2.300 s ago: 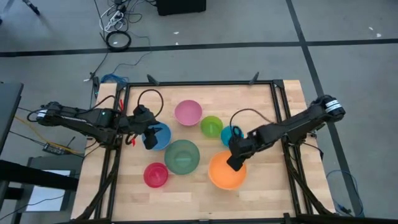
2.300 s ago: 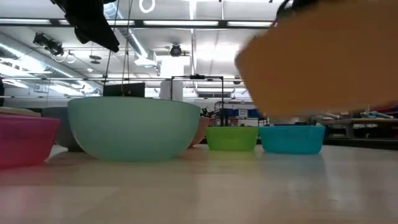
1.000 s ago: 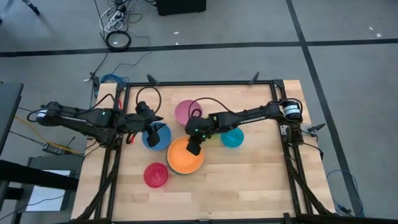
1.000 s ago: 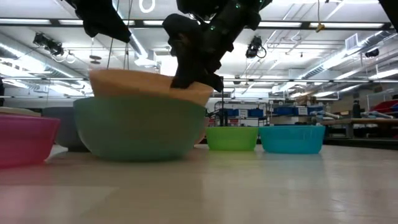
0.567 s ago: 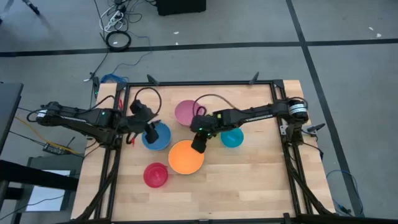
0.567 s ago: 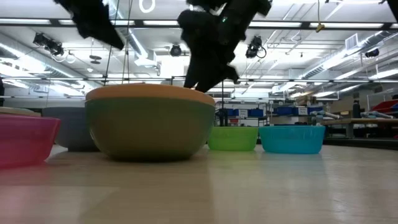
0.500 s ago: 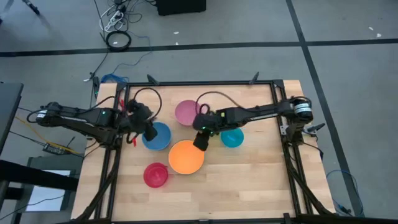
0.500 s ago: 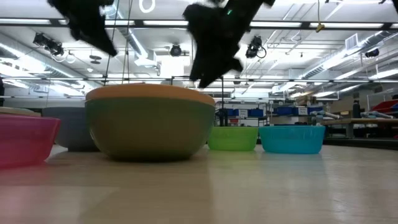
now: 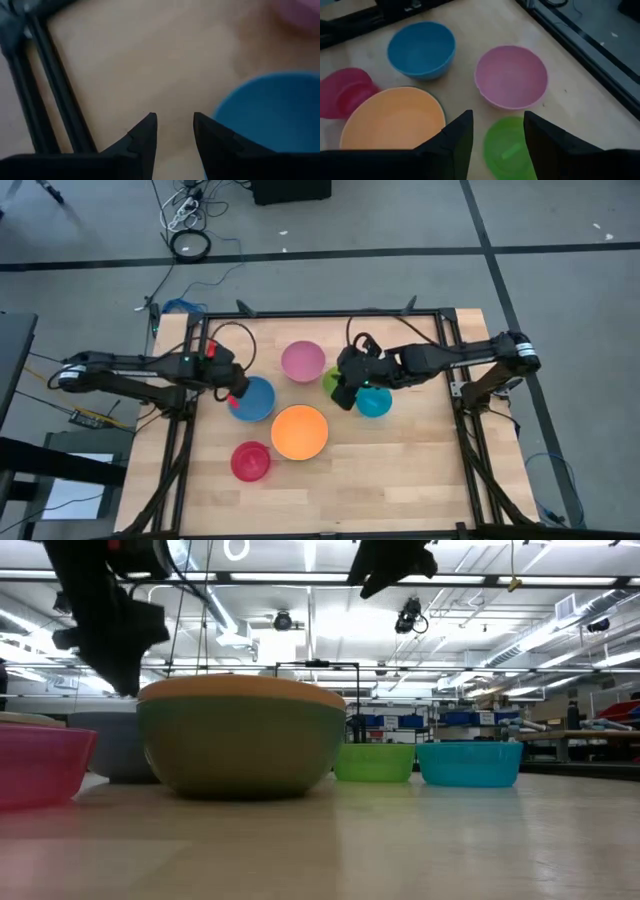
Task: Nest bowls inside each other
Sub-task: Stack the blue bowl on top of the orange bowl
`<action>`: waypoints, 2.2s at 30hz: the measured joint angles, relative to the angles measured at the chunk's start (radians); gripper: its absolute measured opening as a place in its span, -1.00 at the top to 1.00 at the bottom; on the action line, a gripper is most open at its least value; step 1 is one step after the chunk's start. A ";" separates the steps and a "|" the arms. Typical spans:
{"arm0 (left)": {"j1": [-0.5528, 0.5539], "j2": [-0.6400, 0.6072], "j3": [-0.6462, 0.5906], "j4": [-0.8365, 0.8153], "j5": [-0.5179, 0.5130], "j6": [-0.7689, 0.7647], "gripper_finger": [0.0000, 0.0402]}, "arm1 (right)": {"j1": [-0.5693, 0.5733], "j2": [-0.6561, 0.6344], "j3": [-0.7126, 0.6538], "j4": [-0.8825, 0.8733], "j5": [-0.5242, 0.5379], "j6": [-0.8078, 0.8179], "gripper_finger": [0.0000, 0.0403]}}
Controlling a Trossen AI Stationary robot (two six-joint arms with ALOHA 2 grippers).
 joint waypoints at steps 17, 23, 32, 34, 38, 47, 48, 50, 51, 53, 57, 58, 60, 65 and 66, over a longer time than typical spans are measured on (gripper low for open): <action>0.007 0.180 -0.020 0.043 0.105 0.030 0.32 | -0.001 0.057 -0.010 -0.030 -0.015 0.027 0.19; 0.007 0.175 0.020 0.053 0.116 0.051 0.32 | -0.006 0.060 -0.010 -0.031 -0.015 0.029 0.19; 0.005 0.184 0.043 0.106 0.189 0.077 0.32 | -0.007 0.060 -0.010 -0.037 -0.016 0.033 0.19; 0.005 0.201 0.043 0.106 0.191 0.077 0.32 | -0.007 0.060 -0.010 -0.037 -0.021 0.036 0.19; 0.005 0.247 0.043 0.116 0.179 0.080 0.32 | -0.007 0.060 -0.010 -0.037 -0.023 0.037 0.19; 0.007 0.376 0.042 0.142 0.105 0.128 0.42 | -0.006 0.060 -0.010 -0.037 -0.023 0.037 0.19; 0.007 0.387 0.042 0.150 0.103 0.137 0.48 | -0.006 0.060 -0.010 -0.038 -0.023 0.037 0.19; 0.007 0.398 0.042 0.175 0.101 0.160 0.62 | -0.006 0.060 -0.010 -0.038 -0.023 0.037 0.19; 0.007 0.398 0.043 0.192 0.100 0.164 0.70 | -0.006 0.060 -0.010 -0.038 -0.023 0.037 0.19; 0.007 0.395 0.047 0.237 0.102 0.192 0.86 | -0.006 0.060 -0.010 -0.038 -0.023 0.037 0.19; 0.023 0.364 0.055 0.244 0.075 0.240 0.93 | -0.005 0.060 -0.010 -0.040 -0.023 0.037 0.19; 0.030 0.349 0.064 0.234 0.065 0.255 0.93 | -0.005 0.060 -0.010 -0.042 -0.023 0.037 0.19; 0.039 0.303 0.089 0.214 0.055 0.285 0.95 | -0.005 0.060 -0.010 -0.044 -0.023 0.037 0.19; 0.035 0.190 0.184 0.230 0.052 0.340 0.96 | -0.008 0.060 -0.010 -0.048 -0.023 0.036 0.19; 0.029 0.176 0.198 0.234 0.056 0.344 0.96 | -0.008 0.060 -0.010 -0.050 -0.022 0.036 0.19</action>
